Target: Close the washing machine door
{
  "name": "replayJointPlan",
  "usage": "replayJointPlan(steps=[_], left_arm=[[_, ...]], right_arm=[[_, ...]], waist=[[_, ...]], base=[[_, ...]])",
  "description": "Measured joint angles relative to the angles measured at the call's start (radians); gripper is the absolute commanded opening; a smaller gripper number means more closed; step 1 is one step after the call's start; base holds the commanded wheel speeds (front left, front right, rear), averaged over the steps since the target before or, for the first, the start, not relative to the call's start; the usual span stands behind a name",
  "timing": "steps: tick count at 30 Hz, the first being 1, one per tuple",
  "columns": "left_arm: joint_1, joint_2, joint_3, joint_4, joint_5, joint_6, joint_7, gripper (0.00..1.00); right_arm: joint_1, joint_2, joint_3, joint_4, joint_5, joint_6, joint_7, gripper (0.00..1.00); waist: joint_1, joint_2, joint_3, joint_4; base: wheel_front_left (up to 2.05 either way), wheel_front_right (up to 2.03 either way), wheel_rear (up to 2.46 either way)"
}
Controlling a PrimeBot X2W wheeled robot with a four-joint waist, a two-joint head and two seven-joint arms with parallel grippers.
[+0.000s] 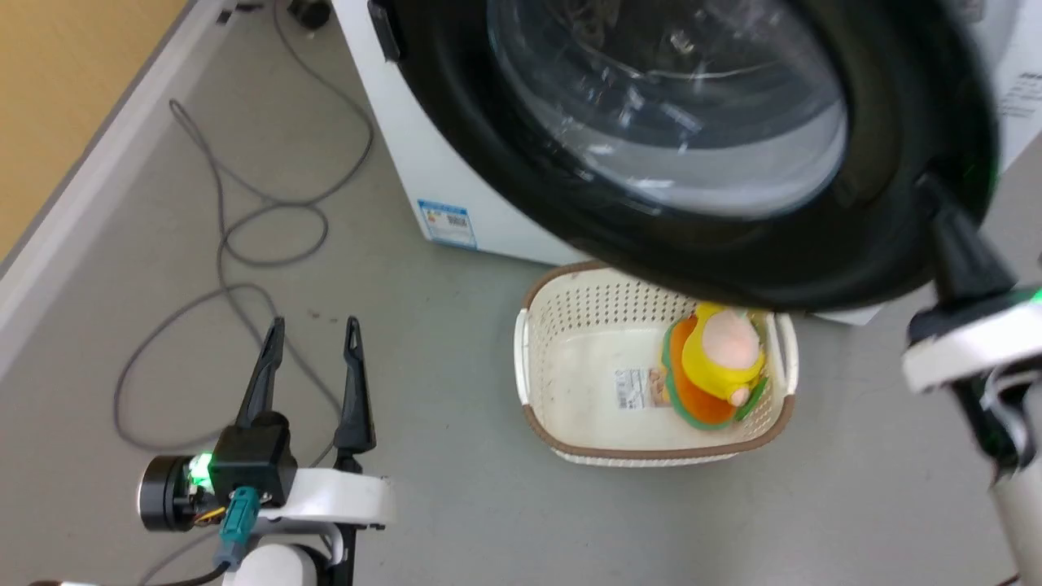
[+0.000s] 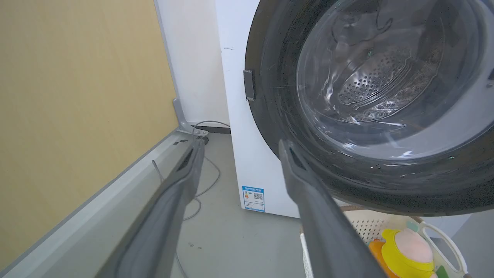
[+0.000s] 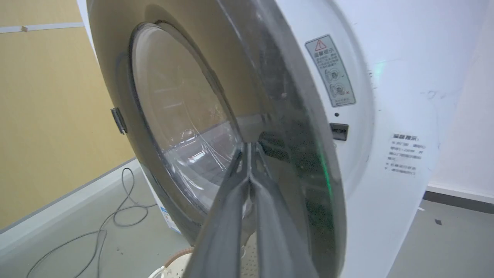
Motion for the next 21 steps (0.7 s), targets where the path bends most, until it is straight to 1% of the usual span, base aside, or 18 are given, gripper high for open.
replayJointPlan(steps=[4,5,7,8,16,21], left_arm=[[-0.016,-0.001,-0.009,0.0,-0.002,0.001,0.0,1.0],[-0.016,-0.001,-0.009,0.0,-0.002,0.001,0.0,1.0],[-0.022,-0.002,-0.013,0.0,-0.004,0.005,0.0,1.0],[-0.022,-0.002,-0.013,0.0,-0.004,0.005,0.0,1.0],[-0.04,-0.002,-0.029,-0.001,-0.009,0.009,0.0,1.0],[-0.052,-0.003,-0.034,-0.006,-0.017,0.017,0.0,1.0]], right_arm=[[-0.095,-0.018,-0.016,0.089,-0.008,-0.001,0.0,0.0],[-0.095,-0.018,-0.016,0.089,-0.008,-0.001,0.0,0.0],[-0.156,-0.027,-0.016,0.151,-0.023,0.0,0.0,0.0],[-0.156,-0.027,-0.016,0.151,-0.023,0.0,0.0,0.0],[-0.292,-0.04,-0.065,0.307,-0.042,0.0,0.0,0.0],[-0.354,-0.052,-0.072,0.367,-0.069,-0.001,0.0,0.0]], waist=[[0.0,0.0,0.029,0.016],[0.0,0.0,0.029,0.016],[0.0,0.0,0.044,0.024],[0.0,0.0,0.044,0.024],[0.0,0.0,0.071,0.039],[0.0,0.0,0.088,0.045]], base=[[0.0,0.0,0.0],[0.0,0.0,0.0],[0.0,0.0,0.0],[0.0,0.0,0.0],[0.0,0.0,0.0],[0.0,0.0,0.0]])
